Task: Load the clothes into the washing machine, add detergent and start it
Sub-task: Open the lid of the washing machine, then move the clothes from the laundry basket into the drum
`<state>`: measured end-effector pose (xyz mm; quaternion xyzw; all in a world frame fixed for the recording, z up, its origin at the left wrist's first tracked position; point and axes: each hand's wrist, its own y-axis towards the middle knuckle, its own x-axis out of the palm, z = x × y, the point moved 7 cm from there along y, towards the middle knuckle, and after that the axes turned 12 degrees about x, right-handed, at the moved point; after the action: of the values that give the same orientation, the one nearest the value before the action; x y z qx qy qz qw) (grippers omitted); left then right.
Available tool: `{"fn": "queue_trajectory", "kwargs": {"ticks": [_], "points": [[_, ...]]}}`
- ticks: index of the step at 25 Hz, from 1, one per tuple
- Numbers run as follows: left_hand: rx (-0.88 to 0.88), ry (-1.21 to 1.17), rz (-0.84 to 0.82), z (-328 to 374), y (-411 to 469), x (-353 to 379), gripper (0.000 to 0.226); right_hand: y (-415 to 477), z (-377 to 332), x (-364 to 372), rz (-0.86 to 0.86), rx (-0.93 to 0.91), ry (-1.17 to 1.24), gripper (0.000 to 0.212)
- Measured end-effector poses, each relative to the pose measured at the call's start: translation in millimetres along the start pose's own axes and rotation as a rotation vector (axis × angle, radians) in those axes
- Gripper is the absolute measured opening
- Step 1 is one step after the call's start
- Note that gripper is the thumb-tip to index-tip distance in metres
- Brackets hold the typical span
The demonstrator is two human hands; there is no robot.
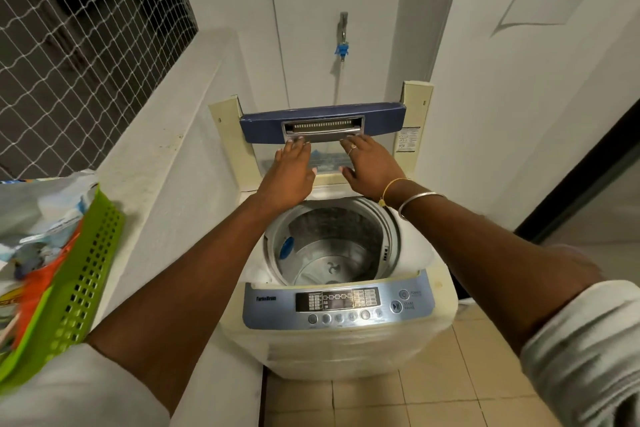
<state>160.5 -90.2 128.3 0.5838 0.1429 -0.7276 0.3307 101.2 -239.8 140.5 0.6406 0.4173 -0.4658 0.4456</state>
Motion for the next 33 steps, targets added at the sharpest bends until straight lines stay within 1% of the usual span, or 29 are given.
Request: {"fn": "queue_trajectory", "kwargs": {"ticks": [3,7,13,18,23,27,31,33], "points": [[-0.024,-0.090,0.004,17,-26,-2,0.061,-33,-1,-6,-0.032,0.031,0.047,0.061],[-0.040,-0.205,-0.017,46,-63,9,0.061,-84,8,-14,-0.078,0.127,0.142,0.061],[0.029,-0.248,-0.048,88,-80,28,0.059,-142,50,-18,-0.106,0.235,0.217,0.062],[0.059,-0.302,-0.079,143,-50,65,0.057,-168,119,-6,-0.138,0.325,0.279,0.060],[0.057,-0.340,-0.155,227,-2,128,0.059,-173,218,2,-0.189,0.387,0.337,0.060],[0.035,-0.358,-0.164,289,37,179,0.057,-171,302,13,-0.204,0.409,0.338,0.057],[-0.019,-0.384,-0.183,313,69,207,0.054,-158,362,29,-0.264,0.455,0.306,0.052],[-0.037,-0.402,-0.197,318,87,221,0.047,-147,387,44,-0.308,0.477,0.309,0.047]]}}
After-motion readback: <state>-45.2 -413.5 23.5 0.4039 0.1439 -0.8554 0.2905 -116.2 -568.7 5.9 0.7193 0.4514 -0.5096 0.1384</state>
